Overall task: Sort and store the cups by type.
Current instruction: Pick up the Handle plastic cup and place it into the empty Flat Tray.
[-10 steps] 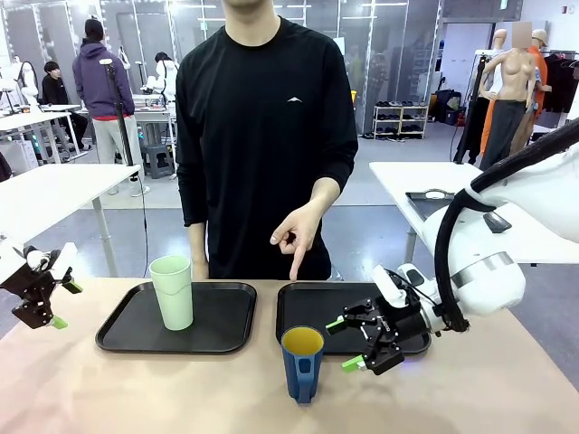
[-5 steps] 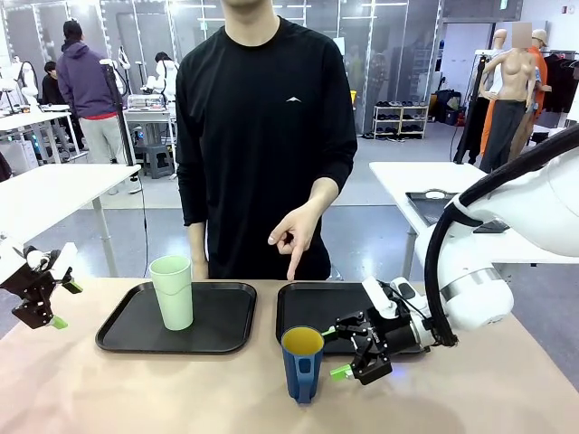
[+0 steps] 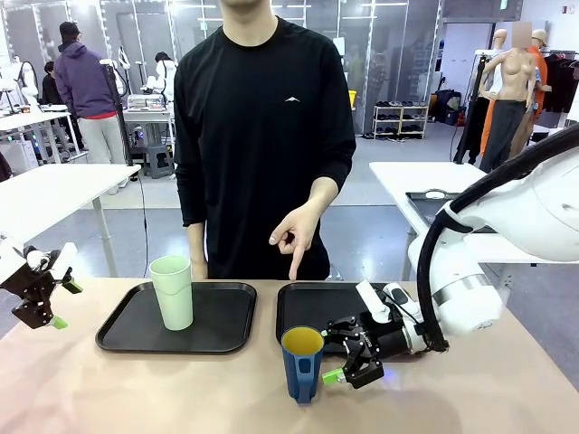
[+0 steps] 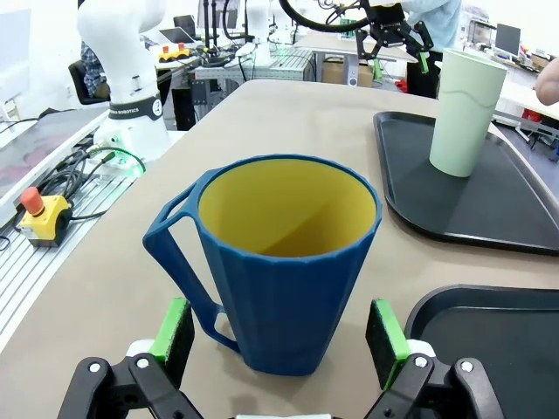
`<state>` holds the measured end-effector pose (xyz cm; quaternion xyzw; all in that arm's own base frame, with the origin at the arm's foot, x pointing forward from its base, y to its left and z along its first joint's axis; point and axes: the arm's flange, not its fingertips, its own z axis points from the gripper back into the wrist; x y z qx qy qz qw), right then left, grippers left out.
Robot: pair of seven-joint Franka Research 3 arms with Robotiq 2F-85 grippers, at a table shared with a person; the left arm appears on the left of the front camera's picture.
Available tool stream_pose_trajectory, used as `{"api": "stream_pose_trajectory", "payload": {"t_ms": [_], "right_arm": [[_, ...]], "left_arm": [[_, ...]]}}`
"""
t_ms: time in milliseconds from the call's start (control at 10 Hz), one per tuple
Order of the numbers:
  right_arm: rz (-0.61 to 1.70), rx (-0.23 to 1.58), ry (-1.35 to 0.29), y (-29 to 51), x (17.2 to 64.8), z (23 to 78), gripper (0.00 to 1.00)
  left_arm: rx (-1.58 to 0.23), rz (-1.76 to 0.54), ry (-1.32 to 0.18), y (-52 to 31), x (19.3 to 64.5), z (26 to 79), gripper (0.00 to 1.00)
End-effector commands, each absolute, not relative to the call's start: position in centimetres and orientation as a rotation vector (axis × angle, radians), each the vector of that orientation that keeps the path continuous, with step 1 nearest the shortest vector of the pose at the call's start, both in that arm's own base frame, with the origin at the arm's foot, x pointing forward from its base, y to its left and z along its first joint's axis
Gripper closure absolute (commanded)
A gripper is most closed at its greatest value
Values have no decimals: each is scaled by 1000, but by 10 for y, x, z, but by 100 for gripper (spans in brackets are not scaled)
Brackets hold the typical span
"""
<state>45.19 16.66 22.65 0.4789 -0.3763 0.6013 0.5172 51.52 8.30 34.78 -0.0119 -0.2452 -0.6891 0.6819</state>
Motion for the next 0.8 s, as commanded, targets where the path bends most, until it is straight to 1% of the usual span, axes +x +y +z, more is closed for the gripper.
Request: {"api": "stream_pose_trajectory", "payload": {"t_ms": [0,700], "right_arm": [[1451,1182,-955,176,456,221,0],[1473,1259,-984,200,457,212,0]], "left_arm": [[-23,-1550,-578,84,514,348,0],[-23,-1550,-578,84,514,348,0]]}}
